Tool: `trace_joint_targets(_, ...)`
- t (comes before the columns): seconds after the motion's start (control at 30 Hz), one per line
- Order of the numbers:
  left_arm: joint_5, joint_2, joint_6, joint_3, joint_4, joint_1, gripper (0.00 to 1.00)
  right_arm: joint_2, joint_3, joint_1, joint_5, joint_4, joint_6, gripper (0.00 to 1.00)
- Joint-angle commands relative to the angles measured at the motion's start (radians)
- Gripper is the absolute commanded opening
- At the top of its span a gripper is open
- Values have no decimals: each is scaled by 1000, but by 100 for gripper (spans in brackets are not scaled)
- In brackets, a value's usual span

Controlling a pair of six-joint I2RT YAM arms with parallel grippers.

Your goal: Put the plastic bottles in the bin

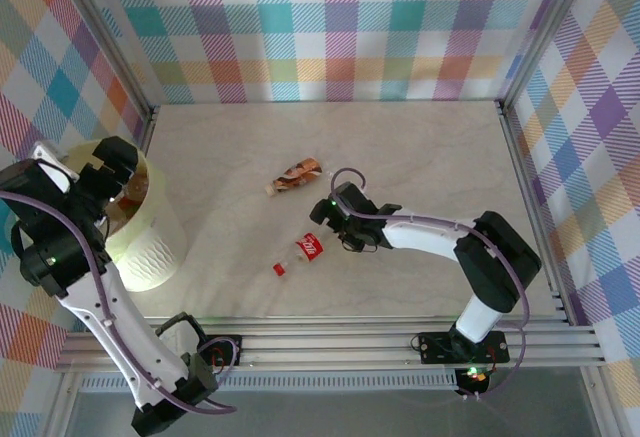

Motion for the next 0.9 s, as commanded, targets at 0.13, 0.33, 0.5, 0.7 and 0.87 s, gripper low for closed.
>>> trace_joint_targets(0.13, 331, -89, -209, -98, 268, -57, 100, 78, 64, 4, 139, -92, 89, 94)
trace_joint_targets(0.33, 308, -145, -296, -200, 356, -231, 100, 159, 131, 5, 176, -113, 81, 89)
trace_joint_targets(0.5, 229, -132, -271, -216, 307, -407, 100, 201, 164, 5, 203, -108, 57, 81)
trace_joint_targets(0.7, 88, -89, -260, -260, 345, -676, 100, 194, 120, 5, 257, -36, -6, 70)
trace_joint_targets(0.87, -88, -2, -209, -254, 348, -922, 100, 144, 62, 7, 264, 71, -119, 60)
